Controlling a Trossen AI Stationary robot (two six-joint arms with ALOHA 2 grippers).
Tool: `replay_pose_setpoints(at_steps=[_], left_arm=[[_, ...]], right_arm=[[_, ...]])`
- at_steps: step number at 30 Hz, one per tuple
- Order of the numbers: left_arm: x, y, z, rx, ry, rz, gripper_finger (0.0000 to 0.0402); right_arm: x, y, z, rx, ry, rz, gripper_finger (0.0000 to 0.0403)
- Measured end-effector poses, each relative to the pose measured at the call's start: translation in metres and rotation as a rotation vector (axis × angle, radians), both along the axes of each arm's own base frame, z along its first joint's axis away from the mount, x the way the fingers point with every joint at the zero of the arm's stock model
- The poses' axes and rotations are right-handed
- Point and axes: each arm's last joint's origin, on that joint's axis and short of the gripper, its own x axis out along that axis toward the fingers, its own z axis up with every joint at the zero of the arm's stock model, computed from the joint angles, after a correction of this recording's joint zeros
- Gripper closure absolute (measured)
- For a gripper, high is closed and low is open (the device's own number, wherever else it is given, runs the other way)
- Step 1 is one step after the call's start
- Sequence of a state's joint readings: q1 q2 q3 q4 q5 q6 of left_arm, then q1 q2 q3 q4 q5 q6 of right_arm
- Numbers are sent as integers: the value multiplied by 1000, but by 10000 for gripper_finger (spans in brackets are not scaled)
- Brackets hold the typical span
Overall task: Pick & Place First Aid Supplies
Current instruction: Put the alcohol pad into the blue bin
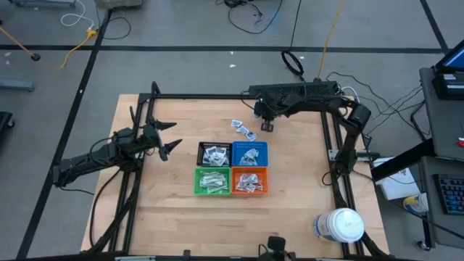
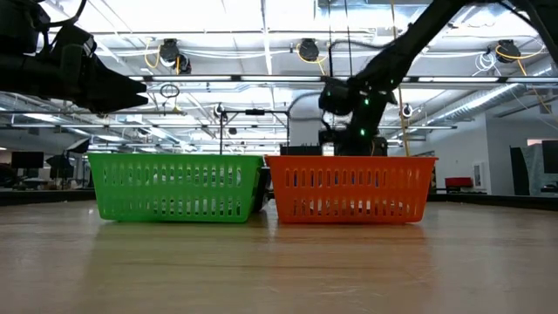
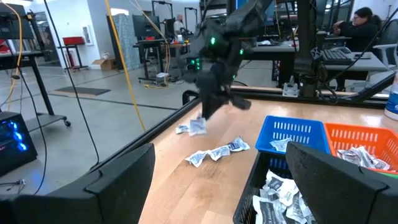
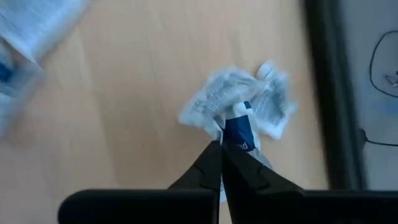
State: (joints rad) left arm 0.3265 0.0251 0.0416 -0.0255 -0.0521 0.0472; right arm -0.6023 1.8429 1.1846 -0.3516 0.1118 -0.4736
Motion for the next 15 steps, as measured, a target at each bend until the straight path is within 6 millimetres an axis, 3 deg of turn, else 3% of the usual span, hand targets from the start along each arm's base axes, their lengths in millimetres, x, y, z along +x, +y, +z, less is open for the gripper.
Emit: replay_pose_setpoints(at_steps=[9,15], left_arm=[[0,0,0,0,0,0,36],[0,0,0,0,0,0,36]], right_arm=[[1,9,54,108,-91,-234,402],[8,25,55,222,-106,-232,402]])
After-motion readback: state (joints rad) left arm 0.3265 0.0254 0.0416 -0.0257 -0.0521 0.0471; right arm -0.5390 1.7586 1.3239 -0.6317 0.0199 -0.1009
